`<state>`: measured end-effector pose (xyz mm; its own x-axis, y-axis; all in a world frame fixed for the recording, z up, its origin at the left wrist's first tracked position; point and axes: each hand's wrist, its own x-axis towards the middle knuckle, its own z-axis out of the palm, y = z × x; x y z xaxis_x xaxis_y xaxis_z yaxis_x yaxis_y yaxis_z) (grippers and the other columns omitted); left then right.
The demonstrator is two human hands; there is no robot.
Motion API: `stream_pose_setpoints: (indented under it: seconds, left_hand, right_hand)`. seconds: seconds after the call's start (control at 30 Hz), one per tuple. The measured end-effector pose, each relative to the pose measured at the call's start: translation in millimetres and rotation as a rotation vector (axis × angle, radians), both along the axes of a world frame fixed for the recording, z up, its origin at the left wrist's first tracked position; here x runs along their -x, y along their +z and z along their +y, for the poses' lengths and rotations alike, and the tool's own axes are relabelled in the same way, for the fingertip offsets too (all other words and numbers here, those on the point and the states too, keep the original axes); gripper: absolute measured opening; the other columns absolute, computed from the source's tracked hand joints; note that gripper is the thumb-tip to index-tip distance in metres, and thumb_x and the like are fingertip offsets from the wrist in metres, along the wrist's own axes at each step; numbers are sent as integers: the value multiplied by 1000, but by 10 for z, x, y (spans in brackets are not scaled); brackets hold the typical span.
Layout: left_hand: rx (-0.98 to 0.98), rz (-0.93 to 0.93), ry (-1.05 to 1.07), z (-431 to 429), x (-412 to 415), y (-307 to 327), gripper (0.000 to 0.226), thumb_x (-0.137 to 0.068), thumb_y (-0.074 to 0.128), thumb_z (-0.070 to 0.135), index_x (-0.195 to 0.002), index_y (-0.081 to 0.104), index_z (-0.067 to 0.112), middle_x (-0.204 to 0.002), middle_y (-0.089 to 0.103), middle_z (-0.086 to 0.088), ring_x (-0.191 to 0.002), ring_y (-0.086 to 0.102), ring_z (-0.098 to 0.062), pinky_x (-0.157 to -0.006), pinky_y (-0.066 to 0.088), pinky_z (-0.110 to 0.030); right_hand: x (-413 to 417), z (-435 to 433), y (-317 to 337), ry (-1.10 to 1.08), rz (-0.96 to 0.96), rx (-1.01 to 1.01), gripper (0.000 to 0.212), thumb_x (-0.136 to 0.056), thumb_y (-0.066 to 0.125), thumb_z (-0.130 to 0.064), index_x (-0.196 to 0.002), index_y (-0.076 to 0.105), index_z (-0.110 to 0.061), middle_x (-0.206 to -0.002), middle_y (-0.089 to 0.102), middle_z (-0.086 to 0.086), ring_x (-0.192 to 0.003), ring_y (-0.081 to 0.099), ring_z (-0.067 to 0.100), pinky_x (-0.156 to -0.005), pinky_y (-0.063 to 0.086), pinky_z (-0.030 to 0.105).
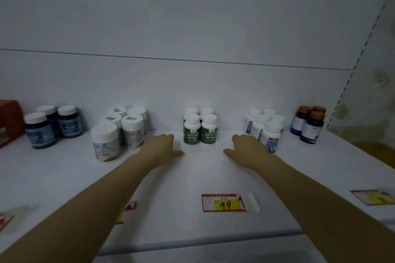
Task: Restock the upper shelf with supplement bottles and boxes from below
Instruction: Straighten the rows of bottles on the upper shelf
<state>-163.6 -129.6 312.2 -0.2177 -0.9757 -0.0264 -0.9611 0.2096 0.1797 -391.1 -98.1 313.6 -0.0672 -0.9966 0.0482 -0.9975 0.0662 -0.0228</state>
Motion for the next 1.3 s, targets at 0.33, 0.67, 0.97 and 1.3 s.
stream_pose_setpoints:
  seconds: [0.33,0.67,0.97,1.3]
  left_hand:
    - [134,56,118,-323,362,-235,52,-88,47,56,-114,55,11,-120,54,-12,-110,51,-31,-89,43,-38]
    - [97,32,75,-427,363,-203,58,-84,48,63,-121,55,19,-122,54,-8,-113,51,-30,-89,43,-37]
    - [118,-102,103,-107,353,-155,55,-88,46,56,-123,49,13,-125,52,-11,-117,46,-29,-91,41,-36]
    - [144,-103,-91,372,772,-33,59,-81,59,57,-122,52,16,-121,58,-6,-107,55,-23,-86,47,-32]
  right_hand:
    - [9,-526,-220,173,-64,119,58,-90,44,-59,-118,53,-10,-121,56,11,-115,50,30,-84,44,36]
    - [51,-639,-231,204,-92,128,60,-88,42,-64,-113,57,-12,-114,59,9,-109,54,28,-79,44,35]
    - [118,-204,-164,134,-70,71,58,-93,43,-54,-131,48,-11,-129,52,11,-122,46,29,-93,43,37]
    - [721,570,-29,-24,-132,8,55,-91,51,-49,-130,50,-12,-132,52,10,-119,50,27,-98,45,38]
